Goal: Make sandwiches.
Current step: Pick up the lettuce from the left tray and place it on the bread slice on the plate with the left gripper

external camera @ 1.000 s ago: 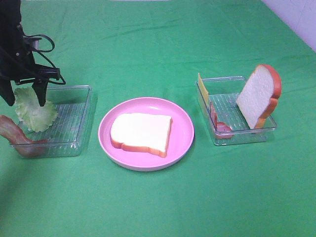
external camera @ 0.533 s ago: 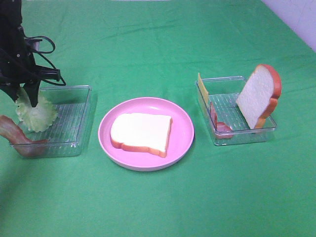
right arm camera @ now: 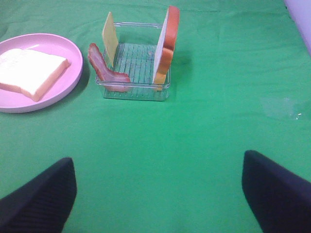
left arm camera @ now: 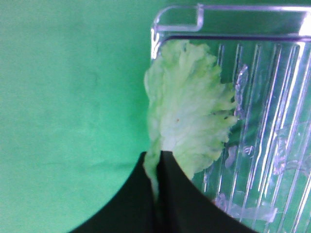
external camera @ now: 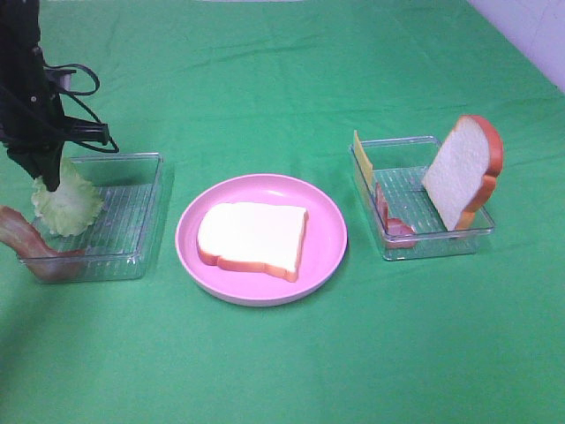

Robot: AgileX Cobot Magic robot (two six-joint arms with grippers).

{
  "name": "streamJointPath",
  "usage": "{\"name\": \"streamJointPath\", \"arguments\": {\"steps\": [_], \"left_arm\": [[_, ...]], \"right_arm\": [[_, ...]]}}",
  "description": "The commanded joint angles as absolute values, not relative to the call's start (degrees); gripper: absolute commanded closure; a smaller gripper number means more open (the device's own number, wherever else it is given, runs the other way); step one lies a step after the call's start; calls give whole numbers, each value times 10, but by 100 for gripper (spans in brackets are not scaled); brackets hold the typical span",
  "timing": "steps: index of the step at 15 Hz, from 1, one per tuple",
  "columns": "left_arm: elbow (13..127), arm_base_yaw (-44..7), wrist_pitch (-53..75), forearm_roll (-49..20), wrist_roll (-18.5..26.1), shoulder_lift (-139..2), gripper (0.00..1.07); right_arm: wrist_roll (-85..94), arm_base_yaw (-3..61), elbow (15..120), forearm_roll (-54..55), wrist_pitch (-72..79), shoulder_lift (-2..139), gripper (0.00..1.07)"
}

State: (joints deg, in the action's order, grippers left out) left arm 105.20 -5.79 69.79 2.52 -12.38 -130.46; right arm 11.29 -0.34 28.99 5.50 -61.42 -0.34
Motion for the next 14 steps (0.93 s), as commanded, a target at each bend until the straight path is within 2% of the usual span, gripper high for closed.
{"name": "streamJointPath", "arguments": {"steps": [1,4,7,8,10,11,13,14], "left_arm": [[1054,-58,729,27,-128,-1305,107],[1054,-58,724,8,-127,-1280,107],[1054,-58,709,-56,-105,-1233,107],[1054,-58,709,-56,-105,-1233,107],[1054,-58,710,-119,-82,-1204,107],[1054,-58,710,-119,-82,-1204,107],[1053,-58,715,-236,-11,-1177,107],[1053,-58,716,-270,5,-1171,107]], "right_arm": [[120,-7,289,59,-611,-10,21],[120,-7,289,59,-611,-10,21],[120,-7,289,59,-611,-10,21],[120,-7,289,59,-611,-10,21],[120,-7,289,59,-611,-10,21],[120,-7,289,59,-611,-10,21],[120,-7,289,59,-611,-10,21],[120,-7,289,59,-611,-10,21]]}}
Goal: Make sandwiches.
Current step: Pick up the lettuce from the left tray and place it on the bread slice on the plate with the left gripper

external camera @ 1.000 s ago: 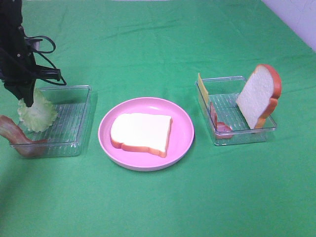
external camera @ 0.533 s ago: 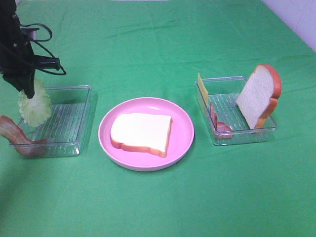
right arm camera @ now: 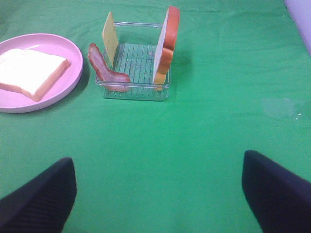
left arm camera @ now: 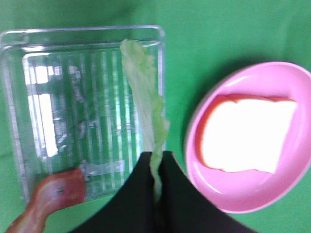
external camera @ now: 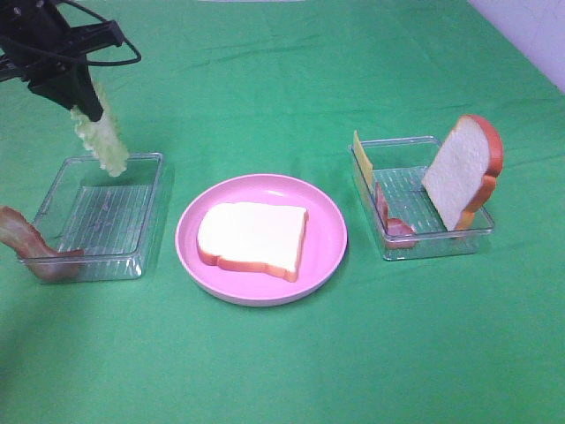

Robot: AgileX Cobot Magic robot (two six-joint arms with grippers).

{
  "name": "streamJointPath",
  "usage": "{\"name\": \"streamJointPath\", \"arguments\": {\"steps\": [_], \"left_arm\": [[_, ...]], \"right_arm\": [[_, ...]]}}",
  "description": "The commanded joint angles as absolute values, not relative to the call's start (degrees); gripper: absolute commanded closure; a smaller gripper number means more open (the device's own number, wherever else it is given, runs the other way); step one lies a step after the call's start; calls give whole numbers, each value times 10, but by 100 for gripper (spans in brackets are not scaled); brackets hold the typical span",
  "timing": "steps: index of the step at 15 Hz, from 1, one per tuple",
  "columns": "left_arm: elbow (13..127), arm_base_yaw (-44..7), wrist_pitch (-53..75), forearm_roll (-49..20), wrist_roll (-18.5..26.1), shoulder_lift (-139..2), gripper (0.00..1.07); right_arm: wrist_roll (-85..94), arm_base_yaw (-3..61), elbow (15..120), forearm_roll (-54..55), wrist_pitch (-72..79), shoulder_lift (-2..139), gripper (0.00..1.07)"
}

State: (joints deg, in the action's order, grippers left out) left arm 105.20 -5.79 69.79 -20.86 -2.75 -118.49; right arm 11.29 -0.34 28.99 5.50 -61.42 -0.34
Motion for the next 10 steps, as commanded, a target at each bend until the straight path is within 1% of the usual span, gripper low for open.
{"name": "streamJointPath", "arguments": {"steps": [1,2,4,7,8,10], "left_arm": [[1053,-58,717,-292,16,-1168,107],[1053,-58,728,-354,52,-1163,107],[1042,-68,735,-395,91,-1163,107],[995,-101,713,-427,118,-1162,107],[988,-105,706,-435,124,-1162,107],[957,-117,690,-477,152,-1157,107]], "right_arm": [[120,-7,289,59,-611,-10,21],[120,-7,289,59,-611,-10,21],[120,-7,289,59,-611,-10,21],[120,-7,289,59,-611,-10,21],[120,-7,289,59,-611,-10,21],[120,-7,289,59,-611,-10,21]]}}
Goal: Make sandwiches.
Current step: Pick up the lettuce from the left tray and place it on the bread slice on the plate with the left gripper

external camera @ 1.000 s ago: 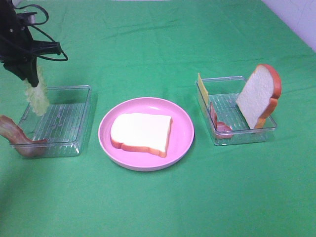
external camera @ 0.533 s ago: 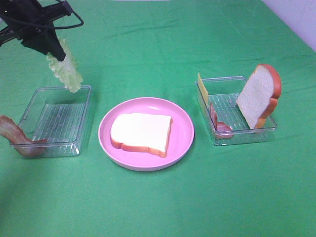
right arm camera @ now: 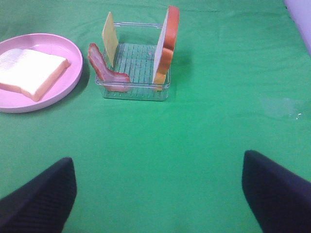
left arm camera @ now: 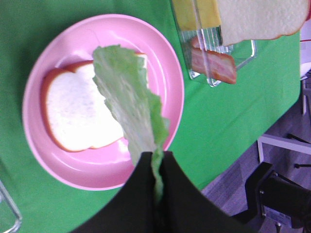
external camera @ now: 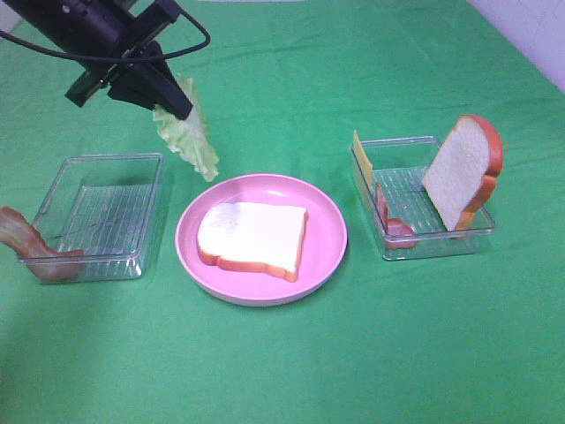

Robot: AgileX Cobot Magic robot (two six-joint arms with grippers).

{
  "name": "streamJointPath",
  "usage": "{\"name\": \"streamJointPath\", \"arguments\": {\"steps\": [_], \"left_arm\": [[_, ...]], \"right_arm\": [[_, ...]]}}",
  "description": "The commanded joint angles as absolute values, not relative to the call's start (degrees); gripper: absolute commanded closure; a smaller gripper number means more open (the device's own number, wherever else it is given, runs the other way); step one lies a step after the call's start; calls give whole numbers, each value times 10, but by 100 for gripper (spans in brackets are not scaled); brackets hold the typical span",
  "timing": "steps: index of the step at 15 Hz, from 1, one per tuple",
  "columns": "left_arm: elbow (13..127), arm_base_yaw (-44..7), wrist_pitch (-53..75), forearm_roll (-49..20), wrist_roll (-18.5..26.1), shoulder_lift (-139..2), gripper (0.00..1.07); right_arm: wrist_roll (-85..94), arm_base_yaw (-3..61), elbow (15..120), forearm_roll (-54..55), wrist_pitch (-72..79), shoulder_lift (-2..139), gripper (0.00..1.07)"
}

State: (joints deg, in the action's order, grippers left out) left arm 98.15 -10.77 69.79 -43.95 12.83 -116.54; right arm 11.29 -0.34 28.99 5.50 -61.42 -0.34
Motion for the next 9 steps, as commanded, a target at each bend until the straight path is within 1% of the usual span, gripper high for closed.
{"name": "streamJointPath", "arguments": {"steps": [1,2,3,4,5,6,8,9], "left_arm": [[942,-117,686,-490,167,-1150,107],[914,-117,665,-499,175,-1136,107],[914,-117,665,-499,175,-1136,107],[878,-117,629,-499,185,-1109,107],[848,-117,606,-501,186,-1090,107],[801,-117,573,-517,193,-1062,107],[748,-117,557,-582,237,-1061,107],[748,-117,557,-582,237,-1061,107]], "right_arm": [[120,-7,289,59,-611,-10,21],[120,-7,289,59,-611,-10,21],[120,-7,289,59,-611,-10,21],[120,-7,289,59,-611,-10,21],[120,-7,289,59,-611,-10,21],[120,-7,289,59,-611,-10,21],[120,-7,289,59,-611,-10,21],[120,-7,289,59,-611,-10,21]]}}
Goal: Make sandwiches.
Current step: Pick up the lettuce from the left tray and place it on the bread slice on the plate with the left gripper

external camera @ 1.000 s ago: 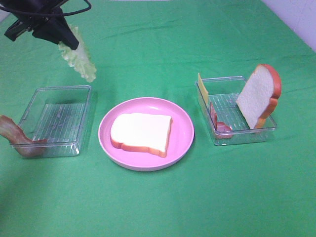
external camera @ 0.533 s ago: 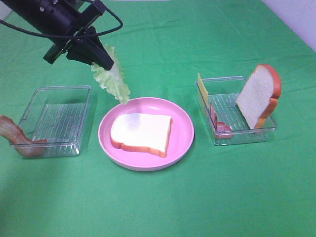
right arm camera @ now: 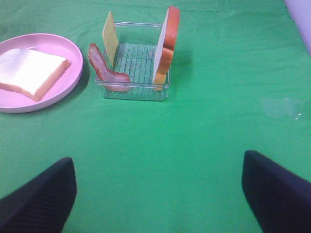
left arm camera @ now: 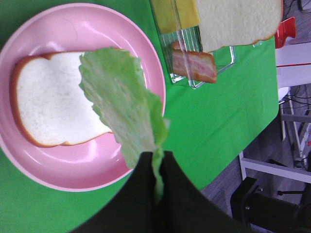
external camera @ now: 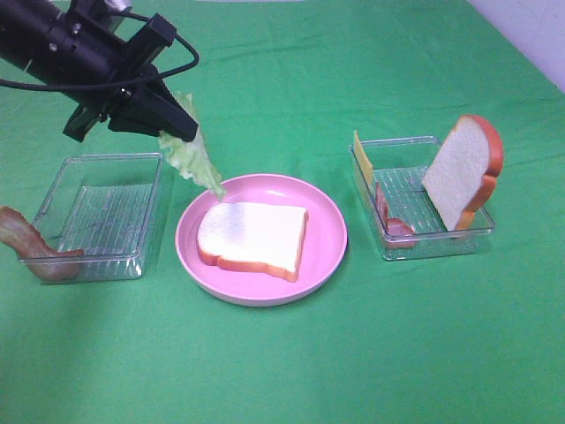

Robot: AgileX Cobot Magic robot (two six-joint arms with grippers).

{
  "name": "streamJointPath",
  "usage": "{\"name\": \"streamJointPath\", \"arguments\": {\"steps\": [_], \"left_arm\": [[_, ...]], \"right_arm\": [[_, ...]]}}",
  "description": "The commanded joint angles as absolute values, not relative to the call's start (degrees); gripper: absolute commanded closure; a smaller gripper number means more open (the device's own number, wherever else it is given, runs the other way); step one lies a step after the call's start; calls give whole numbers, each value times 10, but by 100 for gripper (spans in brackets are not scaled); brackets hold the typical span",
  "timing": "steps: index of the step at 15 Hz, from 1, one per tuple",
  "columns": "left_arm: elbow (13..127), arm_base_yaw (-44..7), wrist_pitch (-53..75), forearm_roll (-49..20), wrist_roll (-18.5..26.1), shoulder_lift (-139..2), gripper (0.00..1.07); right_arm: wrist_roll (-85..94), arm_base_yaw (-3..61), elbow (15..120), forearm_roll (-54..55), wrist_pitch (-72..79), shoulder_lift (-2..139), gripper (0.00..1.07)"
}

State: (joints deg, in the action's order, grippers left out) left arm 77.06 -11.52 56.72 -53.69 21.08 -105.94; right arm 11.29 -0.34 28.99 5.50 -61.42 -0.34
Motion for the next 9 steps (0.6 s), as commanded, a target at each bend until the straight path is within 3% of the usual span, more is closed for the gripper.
{"name": "streamJointPath", "arguments": {"steps": [1,3,6,9], "left_arm": [[741,-117,557,-618,261,-1075,107],[741,-117,551,-669,276,-1109,107],[742,-124,537,-686,289,-1138,107],[748,-178,518,-741,386,-1184,107]], "right_arm": [[120,-7,289,59,-611,-10,21],[120,-7,289,59,-611,-10,21],[120,-7,289,59,-611,-10,21],[120,-7,289,59,-611,-10,21]]}}
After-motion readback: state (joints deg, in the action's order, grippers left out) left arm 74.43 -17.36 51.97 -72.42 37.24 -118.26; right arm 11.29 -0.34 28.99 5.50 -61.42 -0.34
